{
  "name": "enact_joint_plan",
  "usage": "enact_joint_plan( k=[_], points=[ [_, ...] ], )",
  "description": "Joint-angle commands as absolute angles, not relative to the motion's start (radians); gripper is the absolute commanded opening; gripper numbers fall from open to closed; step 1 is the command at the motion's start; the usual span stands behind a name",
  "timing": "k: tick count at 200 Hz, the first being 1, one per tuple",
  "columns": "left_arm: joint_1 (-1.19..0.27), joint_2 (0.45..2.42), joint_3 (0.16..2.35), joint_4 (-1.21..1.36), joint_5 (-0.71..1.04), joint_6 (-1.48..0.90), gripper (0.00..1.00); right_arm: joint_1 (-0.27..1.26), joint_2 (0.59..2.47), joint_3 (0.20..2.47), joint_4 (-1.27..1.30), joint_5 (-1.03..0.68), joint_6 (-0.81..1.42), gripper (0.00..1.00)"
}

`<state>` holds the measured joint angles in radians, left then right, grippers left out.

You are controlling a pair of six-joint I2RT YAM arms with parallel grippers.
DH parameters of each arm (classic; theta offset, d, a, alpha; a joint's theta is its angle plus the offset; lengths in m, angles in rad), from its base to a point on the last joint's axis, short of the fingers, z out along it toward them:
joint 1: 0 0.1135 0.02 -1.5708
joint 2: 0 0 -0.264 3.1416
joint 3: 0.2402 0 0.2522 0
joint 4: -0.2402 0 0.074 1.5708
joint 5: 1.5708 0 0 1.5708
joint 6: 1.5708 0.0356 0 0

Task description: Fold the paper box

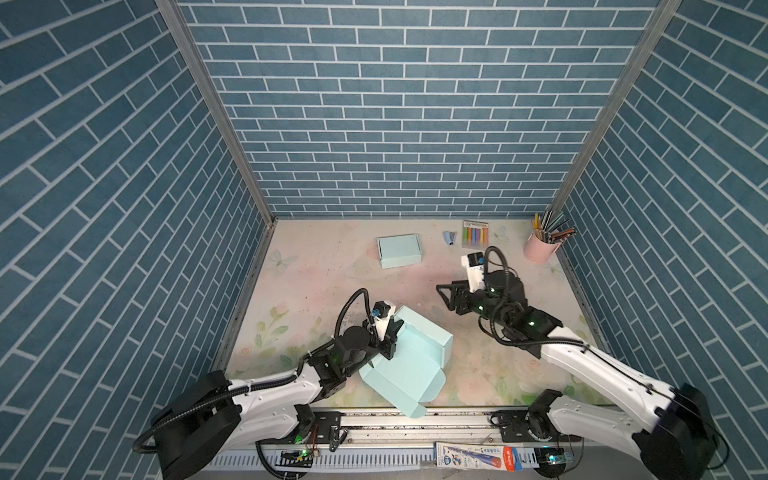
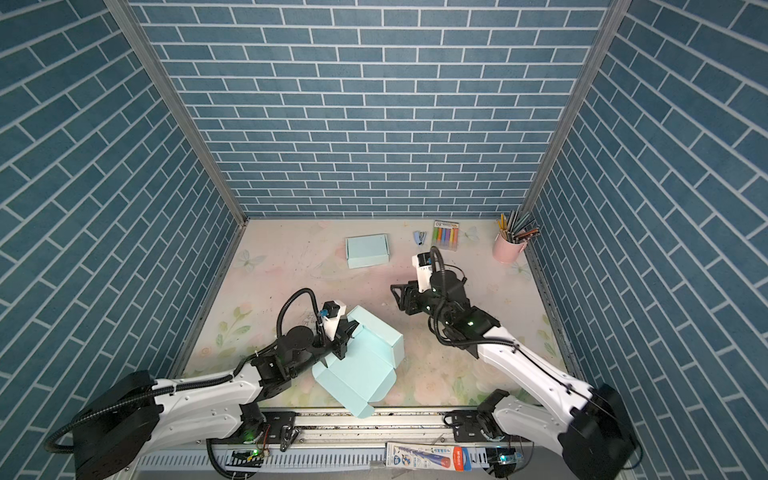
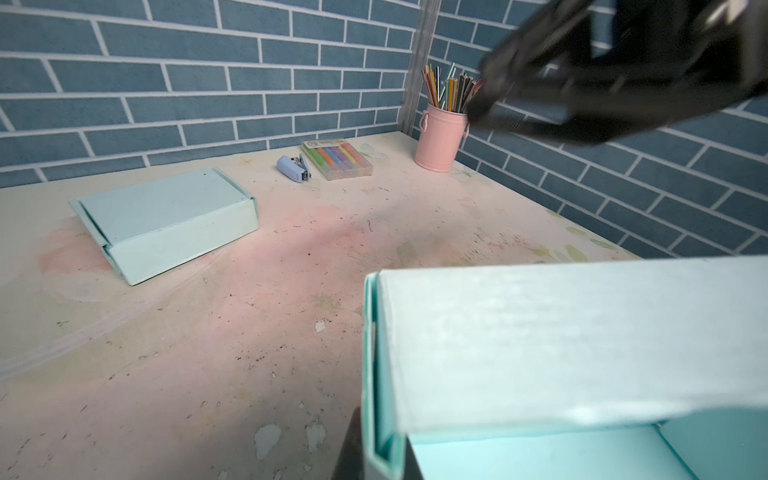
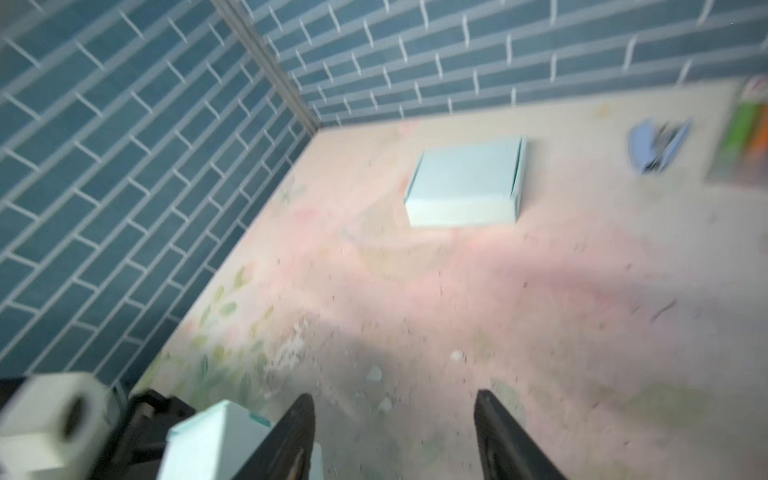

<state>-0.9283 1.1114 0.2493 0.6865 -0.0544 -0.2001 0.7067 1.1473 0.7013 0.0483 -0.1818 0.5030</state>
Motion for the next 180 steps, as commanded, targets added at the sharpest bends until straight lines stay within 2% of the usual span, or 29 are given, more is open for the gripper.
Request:
enact_joint_plan(
  k=[1,27,86,142,180],
  points=[
    [-0.936,1.155,0.271,0.748,-0.011,-0.151,0.04,0.709,1.202,0.663,0.187,-0.375,0.56,0.61],
    [-0.94,1.206,0.275,0.781,-0.017,-0.135,0.04,0.74,1.288,0.646,0.203,-0.358,0.555,0.6],
    [-0.941,1.397,0.283,0.883,-0.035,-0.102,0.05,0.808,1.416,0.602,0.33,-0.481,0.613,0.56],
    [-0.942,1.485,0.281,0.971,-0.021,-0.105,0.05,0.861,1.438,0.528,0.433,-0.544,0.678,0.53],
    [-0.949,1.509,0.278,0.966,-0.023,-0.091,0.08,0.796,1.404,0.508,0.397,-0.488,0.672,0.54]
  ],
)
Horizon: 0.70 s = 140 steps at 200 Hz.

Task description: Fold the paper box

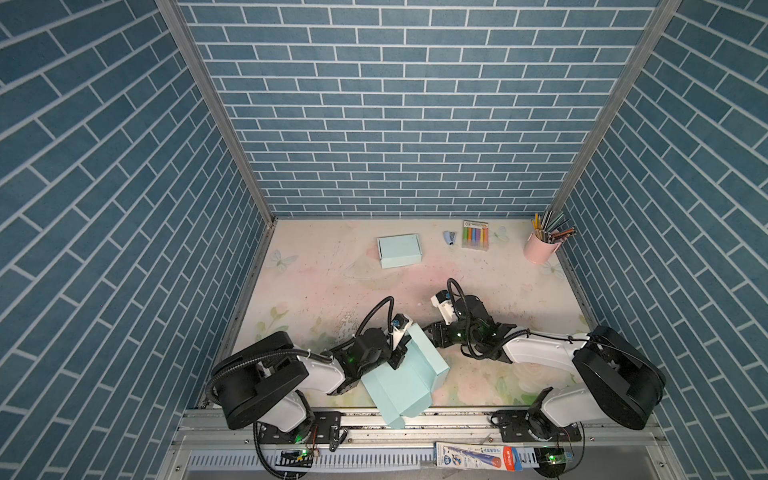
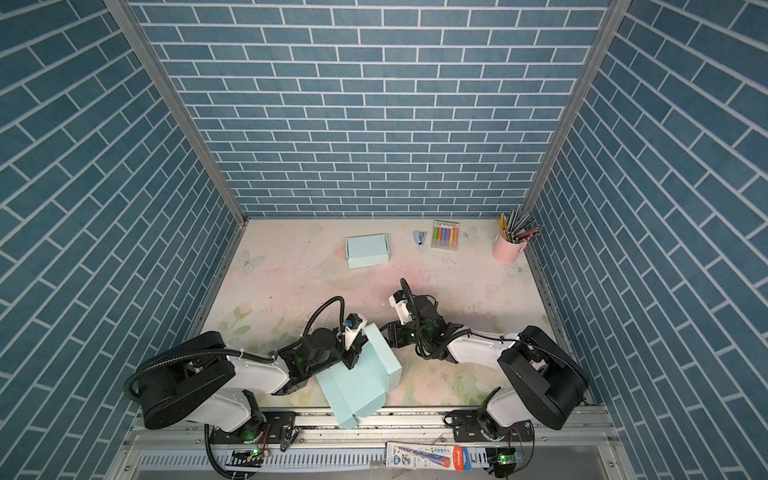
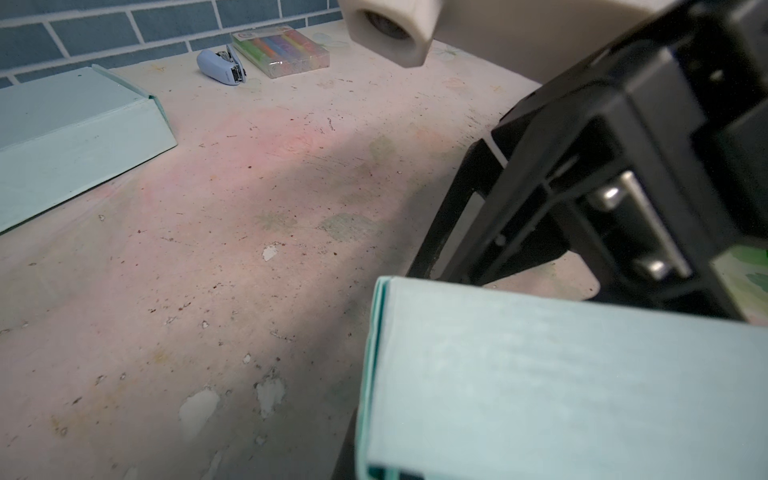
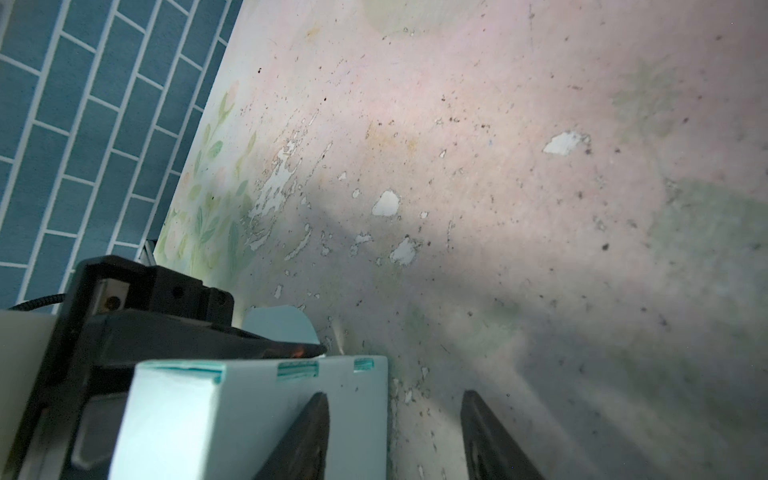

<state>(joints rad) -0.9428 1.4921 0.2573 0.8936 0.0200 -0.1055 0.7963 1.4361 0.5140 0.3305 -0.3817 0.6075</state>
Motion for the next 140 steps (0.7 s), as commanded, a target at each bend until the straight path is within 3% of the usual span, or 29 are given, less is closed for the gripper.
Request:
enact_joint_plan(
  k=[1,39,97,140],
  points=[
    [-0.949,1.509,0.279,0.966,-0.023,-0.09,0.08,0.792,1.402,0.508,0.396,-0.488,0.672,0.55],
    [-0.969,1.545,0.295,0.938,-0.056,-0.067,0.16,0.743,1.319,0.573,0.162,-0.381,0.562,0.61],
    [-0.996,1.571,0.289,0.939,-0.105,-0.073,0.18,0.742,1.259,0.555,0.106,-0.322,0.567,0.6],
    [-1.032,1.531,0.271,0.893,-0.138,-0.094,0.27,0.782,1.135,0.671,-0.151,-0.186,0.471,0.69]
  ],
)
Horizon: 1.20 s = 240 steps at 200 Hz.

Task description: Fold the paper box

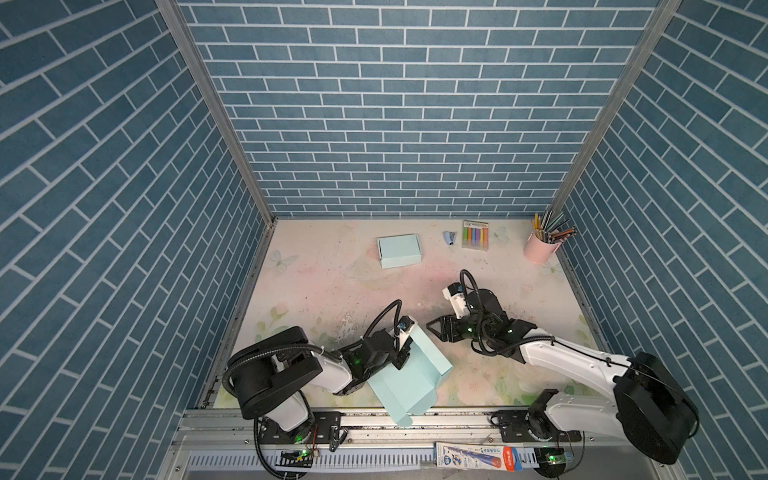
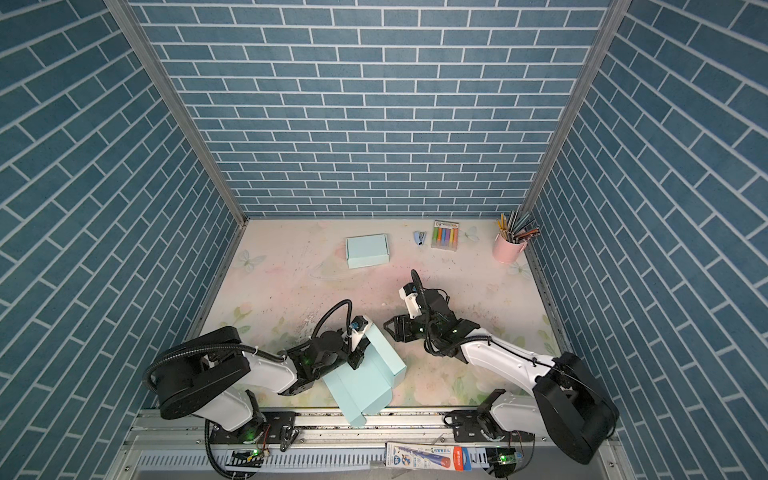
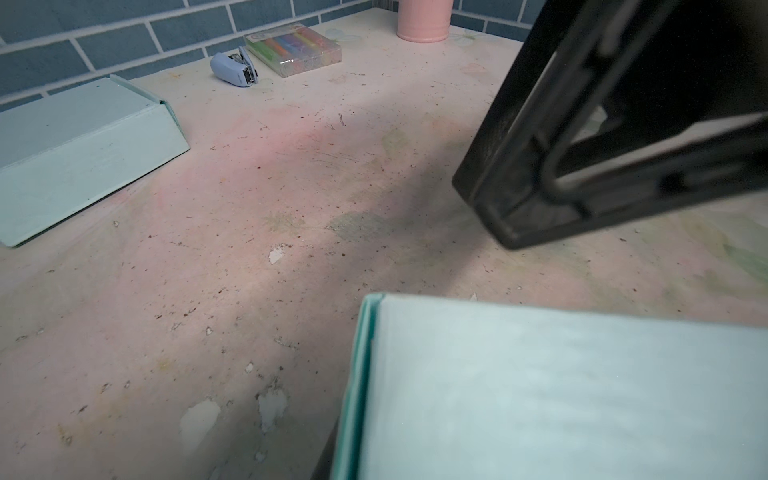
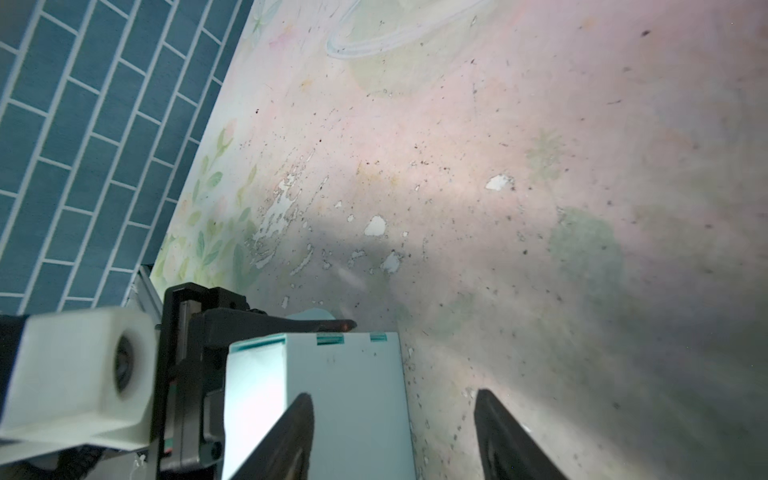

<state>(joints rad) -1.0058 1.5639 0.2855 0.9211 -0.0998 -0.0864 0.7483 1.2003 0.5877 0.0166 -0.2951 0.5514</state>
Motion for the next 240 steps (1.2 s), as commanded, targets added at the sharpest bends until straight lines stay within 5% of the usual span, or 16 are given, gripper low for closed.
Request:
enact_joint_plan(
  k=[1,48,106,181,240],
  points=[
    [-1.033,1.529,0.271,0.892,-0.14,-0.096,0.28,0.786,1.133,0.675,-0.155,-0.182,0.47,0.69],
    [-1.066,1.407,0.205,0.724,-0.226,-0.215,0.47,1.007,1.21,0.805,-0.349,-0.015,0.449,0.81],
    [-1.085,1.049,0.199,0.341,-0.241,-0.409,0.71,1.068,1.358,0.894,-0.48,0.129,0.442,0.81],
    [-1.054,0.805,0.387,-0.22,-0.274,-0.677,0.72,0.972,1.318,0.788,-0.367,0.065,0.451,0.71],
    [-0.913,0.626,0.393,-0.318,-0.1,-0.772,0.72,0.779,1.14,0.619,-0.237,-0.097,0.458,0.67]
  ],
)
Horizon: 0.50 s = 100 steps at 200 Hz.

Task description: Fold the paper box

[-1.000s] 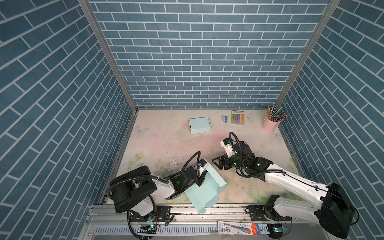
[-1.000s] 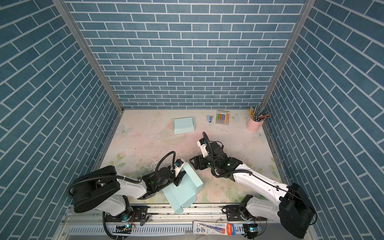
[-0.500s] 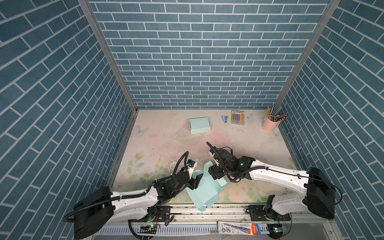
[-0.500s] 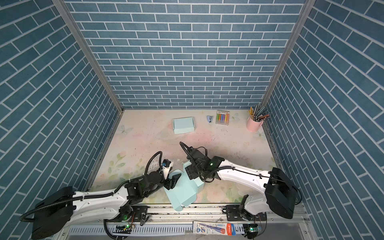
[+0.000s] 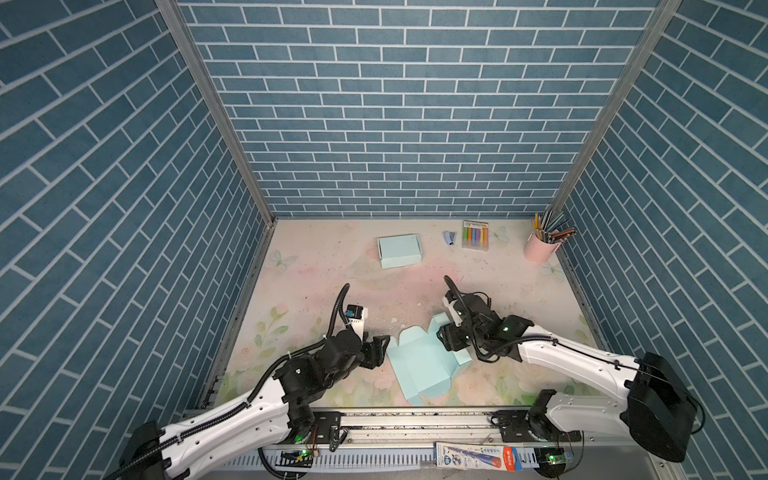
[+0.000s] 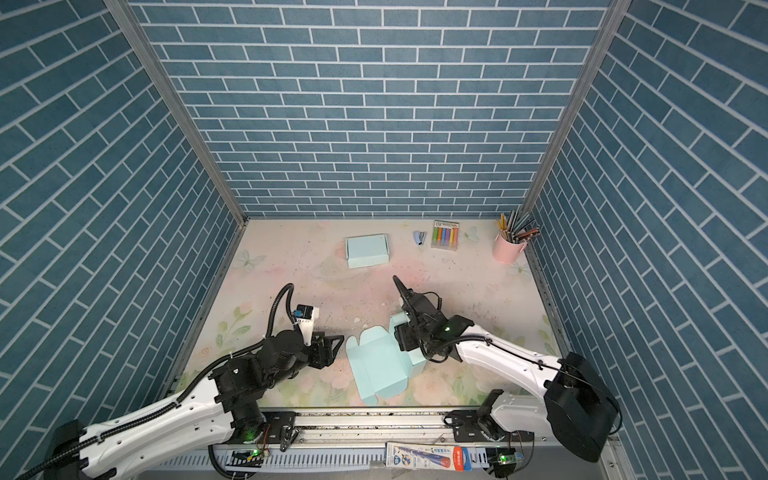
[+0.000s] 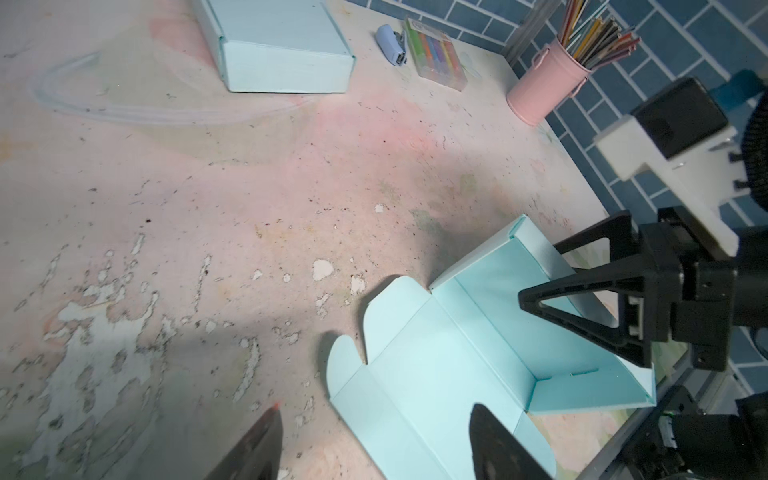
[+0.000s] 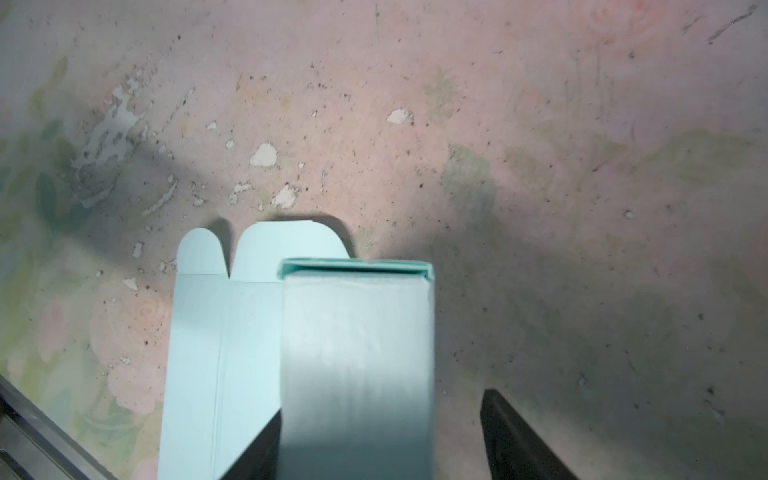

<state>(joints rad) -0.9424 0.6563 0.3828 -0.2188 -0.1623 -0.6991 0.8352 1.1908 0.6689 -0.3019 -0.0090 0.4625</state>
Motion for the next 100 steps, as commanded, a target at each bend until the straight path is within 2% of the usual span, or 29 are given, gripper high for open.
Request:
enact_joint_plan(
  k=[1,58,100],
  points=[
    [-0.913,0.626,0.393,-0.319,-0.1,-0.772,0.72,0.775,1.138,0.617,-0.235,-0.099,0.457,0.67],
    [-0.908,0.71,0.352,-0.209,-0.028,-0.834,0.73,0.639,1.024,0.493,-0.164,-0.22,0.476,0.66],
    [-0.906,0.743,0.332,-0.135,0.002,-0.873,0.75,0.556,1.006,0.405,-0.075,-0.297,0.513,0.66]
  ],
)
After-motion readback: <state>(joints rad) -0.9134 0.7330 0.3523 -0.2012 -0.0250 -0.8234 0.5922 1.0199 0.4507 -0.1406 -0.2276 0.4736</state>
